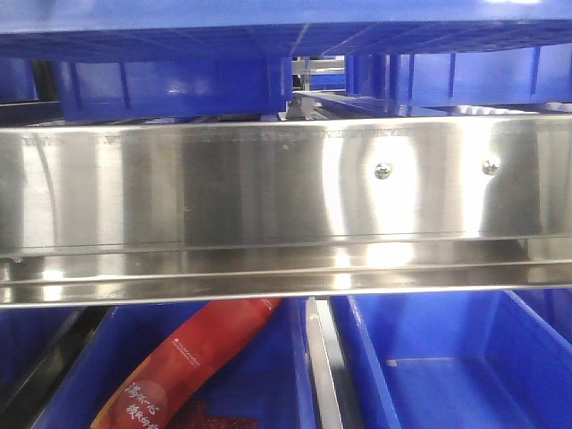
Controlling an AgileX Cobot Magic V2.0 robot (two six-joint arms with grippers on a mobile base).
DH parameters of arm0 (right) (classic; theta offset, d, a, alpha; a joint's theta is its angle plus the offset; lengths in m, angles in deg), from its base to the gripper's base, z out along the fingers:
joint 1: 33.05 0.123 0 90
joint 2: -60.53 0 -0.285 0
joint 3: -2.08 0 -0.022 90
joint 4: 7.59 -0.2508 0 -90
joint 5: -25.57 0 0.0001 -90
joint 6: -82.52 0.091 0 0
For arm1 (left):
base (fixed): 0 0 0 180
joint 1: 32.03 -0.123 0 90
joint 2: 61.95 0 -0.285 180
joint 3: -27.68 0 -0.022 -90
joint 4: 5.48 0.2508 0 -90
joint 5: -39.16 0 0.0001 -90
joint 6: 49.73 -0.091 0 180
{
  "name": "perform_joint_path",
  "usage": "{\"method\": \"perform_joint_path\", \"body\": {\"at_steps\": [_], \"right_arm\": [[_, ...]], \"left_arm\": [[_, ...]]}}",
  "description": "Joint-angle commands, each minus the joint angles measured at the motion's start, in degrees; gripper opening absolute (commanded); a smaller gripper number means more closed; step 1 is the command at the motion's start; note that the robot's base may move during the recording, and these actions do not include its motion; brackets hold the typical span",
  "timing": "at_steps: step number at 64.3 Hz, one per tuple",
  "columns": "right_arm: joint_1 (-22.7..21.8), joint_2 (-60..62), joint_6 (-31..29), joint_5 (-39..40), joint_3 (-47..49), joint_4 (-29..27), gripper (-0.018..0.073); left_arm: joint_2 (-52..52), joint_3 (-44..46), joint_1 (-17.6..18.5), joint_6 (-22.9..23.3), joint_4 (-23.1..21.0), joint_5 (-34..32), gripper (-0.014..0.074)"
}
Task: Move blue bin to conveyor side
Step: 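Lift the blue bin with both grippers and pull it off the shelf, then hold the blue bin with both grippers while driving away from the shelf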
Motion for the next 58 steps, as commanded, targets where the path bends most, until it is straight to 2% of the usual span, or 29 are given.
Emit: {"method": "perform_joint_path", "body": {"at_steps": [1, 58], "right_arm": [[-0.1, 1.5, -0.9, 6.1, 0.8, -0.5, -0.0080], [-0.1, 1.4, -0.9, 6.2, 0.8, -0.5, -0.0080]], "left_arm": [[-1.6, 0.8, 0.5, -0.4, 0.7, -5.2, -0.0009], [-1.6, 0.8, 0.5, -0.4, 0.7, -5.2, -0.0009]]}}
